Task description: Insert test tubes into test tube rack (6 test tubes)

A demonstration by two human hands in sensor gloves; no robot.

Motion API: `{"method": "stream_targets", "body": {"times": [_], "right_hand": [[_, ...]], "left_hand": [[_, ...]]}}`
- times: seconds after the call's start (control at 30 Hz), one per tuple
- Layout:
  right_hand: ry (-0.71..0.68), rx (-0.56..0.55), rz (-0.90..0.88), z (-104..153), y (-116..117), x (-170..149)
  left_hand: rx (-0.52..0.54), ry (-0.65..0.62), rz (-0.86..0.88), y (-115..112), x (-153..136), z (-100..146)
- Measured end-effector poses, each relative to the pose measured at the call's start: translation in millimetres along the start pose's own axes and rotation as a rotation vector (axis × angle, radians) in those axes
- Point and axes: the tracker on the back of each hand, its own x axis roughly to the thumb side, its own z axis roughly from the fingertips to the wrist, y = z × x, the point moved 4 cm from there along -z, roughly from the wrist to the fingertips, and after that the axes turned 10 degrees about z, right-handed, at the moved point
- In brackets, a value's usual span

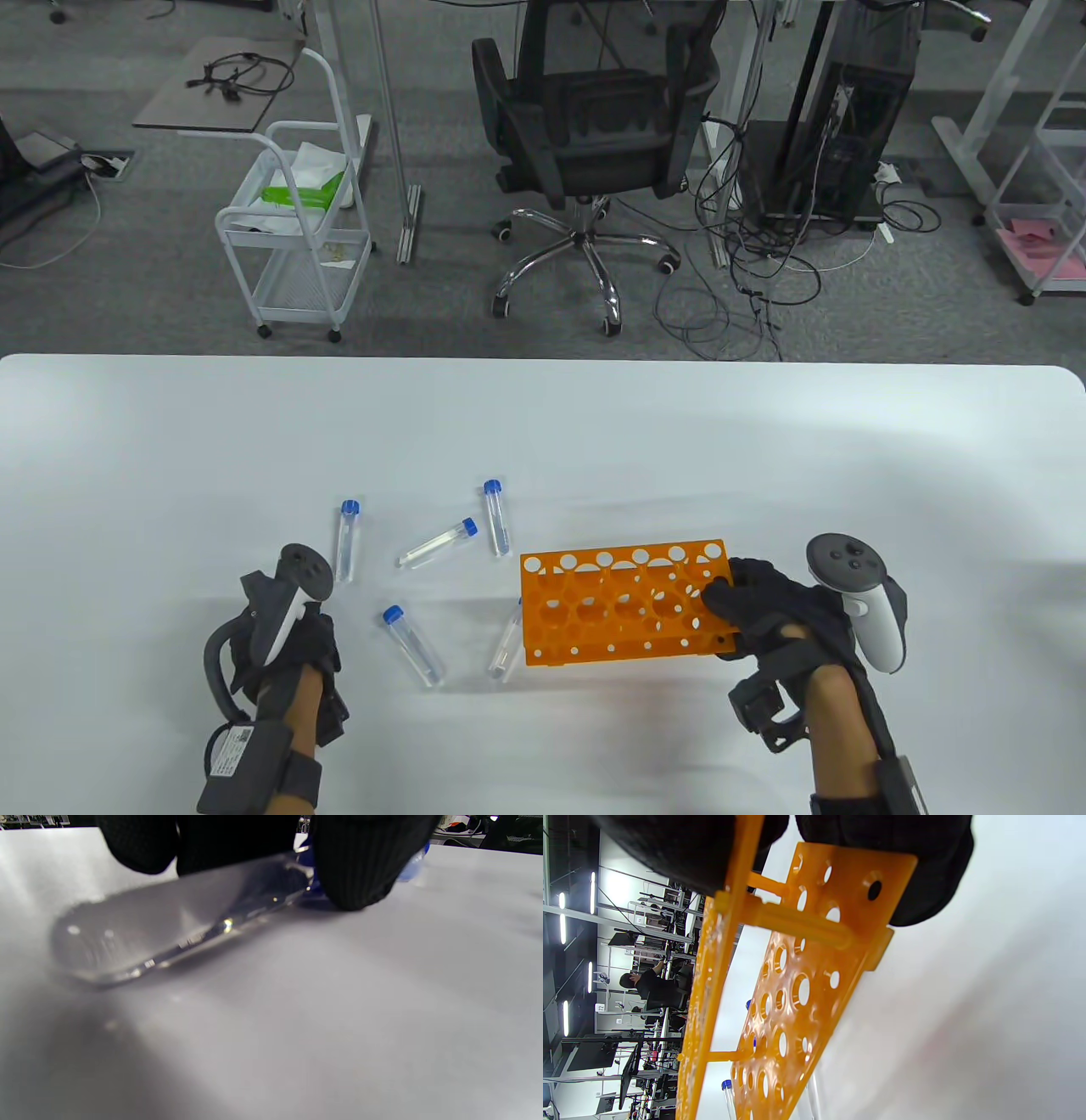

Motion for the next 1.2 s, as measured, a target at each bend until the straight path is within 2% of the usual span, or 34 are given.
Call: {"method": "stream_targets", "body": {"times": [0.13, 0.27, 0.4, 0.53, 0.67, 0.93, 1.1, 1.2], "right_hand": [[0.004, 0.000, -0.020, 0, -2, -3], [0.009, 0.007, -0.024, -1, -1, -4], [0.005, 0.012, -0.023, -1, 0, -4], [0.010, 0.018, -0.029, -3, 1, -5], [0.017, 0.012, -0.023, -3, 1, -6], [0.018, 0.033, -0.027, -5, 5, -6], [0.023, 0.022, -0.034, -5, 3, -7], [0.026, 0.017, -0.045, -5, 1, -9]], "left_hand": [[0.015, -0.016, -0.002, 2, 0, -1], [-0.067, 0.021, 0.026, 1, -8, 0], [-0.054, 0.020, 0.118, 14, -16, 5], [-0.043, -0.032, 0.275, 31, -19, 12], [0.077, -0.102, 0.328, 48, -13, 21], [0.224, -0.269, 0.391, 82, 14, 50], [0.365, -0.429, 0.365, 105, 46, 83], [0.401, -0.513, 0.341, 111, 67, 101]]}}
